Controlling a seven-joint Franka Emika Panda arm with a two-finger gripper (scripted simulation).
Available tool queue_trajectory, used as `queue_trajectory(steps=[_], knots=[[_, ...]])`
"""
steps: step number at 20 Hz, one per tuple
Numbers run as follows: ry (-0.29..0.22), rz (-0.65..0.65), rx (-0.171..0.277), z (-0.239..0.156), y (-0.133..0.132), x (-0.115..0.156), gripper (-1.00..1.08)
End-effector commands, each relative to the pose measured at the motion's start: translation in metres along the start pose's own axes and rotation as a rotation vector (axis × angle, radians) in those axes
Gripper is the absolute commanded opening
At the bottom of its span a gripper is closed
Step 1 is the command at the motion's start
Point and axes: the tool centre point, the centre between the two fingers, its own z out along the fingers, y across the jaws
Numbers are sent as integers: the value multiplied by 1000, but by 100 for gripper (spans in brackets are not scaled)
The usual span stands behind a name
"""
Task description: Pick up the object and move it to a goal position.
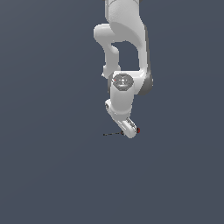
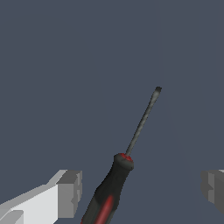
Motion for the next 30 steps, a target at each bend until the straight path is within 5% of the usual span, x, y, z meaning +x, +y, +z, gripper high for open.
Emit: queue_trajectory(steps=[1, 15, 30], knots=[[2, 66, 0, 5, -1, -3, 100], [13, 362, 0, 25, -5, -15, 100], [16, 423, 1, 35, -5, -17, 100]])
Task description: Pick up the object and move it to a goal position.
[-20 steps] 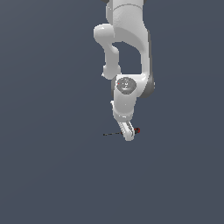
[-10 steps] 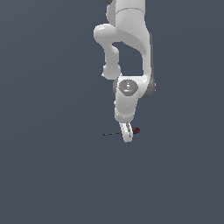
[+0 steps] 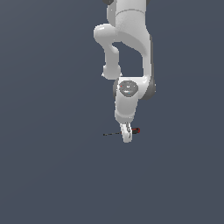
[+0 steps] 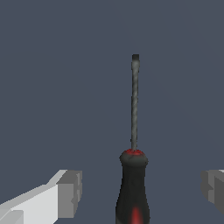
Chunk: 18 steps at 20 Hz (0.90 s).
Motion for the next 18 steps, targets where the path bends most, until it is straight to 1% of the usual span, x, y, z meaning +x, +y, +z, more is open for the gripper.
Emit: queue_trajectory(steps=[1, 9, 14, 15, 18], knots=[[0, 1, -1, 6, 0, 0, 100], [0, 4, -1, 41, 1, 0, 100], [0, 4, -1, 48, 0, 0, 100], [0, 4, -1, 48, 0, 0, -100], [0, 4, -1, 48, 0, 0, -100]])
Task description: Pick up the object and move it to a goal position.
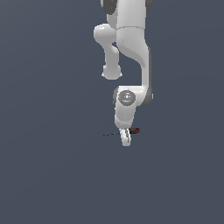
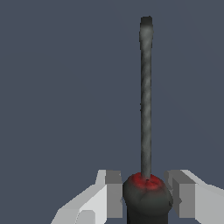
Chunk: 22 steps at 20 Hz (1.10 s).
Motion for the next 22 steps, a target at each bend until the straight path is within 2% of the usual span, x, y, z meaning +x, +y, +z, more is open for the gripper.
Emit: queue_trajectory(steps=[1, 13, 22], knots=[[0, 0, 0, 0, 0, 0, -100], [0, 0, 1, -9, 1, 8, -100], [-1, 1, 0, -62, 10, 52, -100]])
